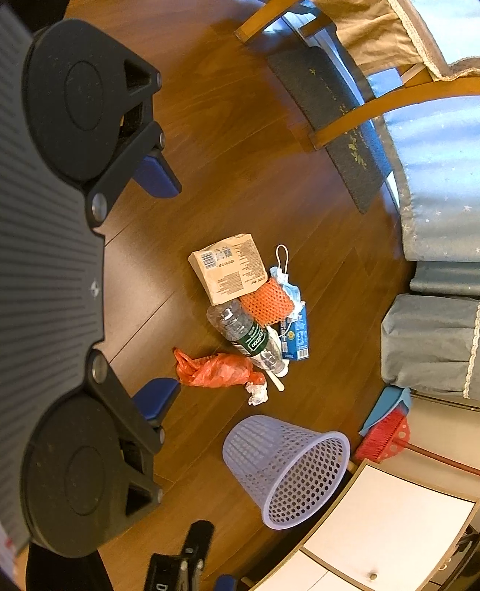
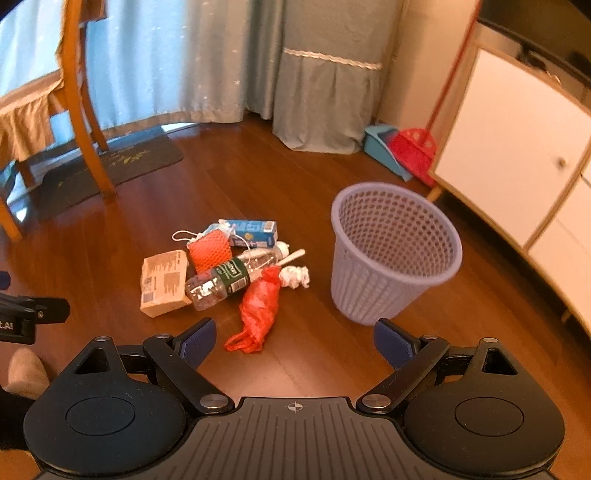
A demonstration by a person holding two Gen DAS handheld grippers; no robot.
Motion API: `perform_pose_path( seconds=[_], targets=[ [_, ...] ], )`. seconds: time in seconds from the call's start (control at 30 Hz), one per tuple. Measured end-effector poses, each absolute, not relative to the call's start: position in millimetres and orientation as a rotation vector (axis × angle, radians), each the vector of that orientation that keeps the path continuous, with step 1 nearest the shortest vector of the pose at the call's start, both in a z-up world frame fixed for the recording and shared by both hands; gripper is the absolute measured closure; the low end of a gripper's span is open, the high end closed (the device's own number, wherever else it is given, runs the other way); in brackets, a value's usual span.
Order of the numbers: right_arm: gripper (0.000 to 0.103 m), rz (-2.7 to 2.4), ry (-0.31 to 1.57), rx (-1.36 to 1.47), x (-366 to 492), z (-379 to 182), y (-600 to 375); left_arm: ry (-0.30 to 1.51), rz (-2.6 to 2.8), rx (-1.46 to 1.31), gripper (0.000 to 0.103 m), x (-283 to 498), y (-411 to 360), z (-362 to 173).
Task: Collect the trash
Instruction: 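Move both tools toward the trash pile and the lavender wastebasket, then grasp the rim of the lavender wastebasket with the right gripper and lift it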
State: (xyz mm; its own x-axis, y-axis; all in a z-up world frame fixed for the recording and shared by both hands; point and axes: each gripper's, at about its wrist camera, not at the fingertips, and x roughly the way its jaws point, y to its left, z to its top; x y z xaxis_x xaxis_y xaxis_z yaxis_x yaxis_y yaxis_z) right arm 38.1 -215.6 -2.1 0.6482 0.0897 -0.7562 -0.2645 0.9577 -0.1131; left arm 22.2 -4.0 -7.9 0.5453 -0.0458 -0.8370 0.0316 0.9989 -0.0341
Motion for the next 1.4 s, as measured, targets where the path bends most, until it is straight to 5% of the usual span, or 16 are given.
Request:
perform_pose_path(
  seconds=[0.3, 0.43, 0.83, 1.03, 1.4],
  targets=[
    [0.013, 0.292, 0.808, -0.439, 98, -14, -228, 1.021, -0.111, 0.035, 0.001, 55, 10, -15],
    [0.027, 0.341, 0.825, -0.531, 136, -29, -243, 1.016, -0.165, 0.064, 0.001, 81, 20, -16],
    [0.044, 0.484, 0.889, -0.773, 215, -111, -269, 0.967, -0.308, 0.212, 0.001, 165, 27, -40],
    [0.063, 0.499, 0.955, -0.775, 252, -146, -275, 0.992, -0.358, 0.241, 0.001, 185, 27, -61],
    [0.082, 0.544, 0.985, -0.713, 273, -173, -287, 0.99, -0.427, 0.297, 0.001, 201, 27, -75]
  ],
)
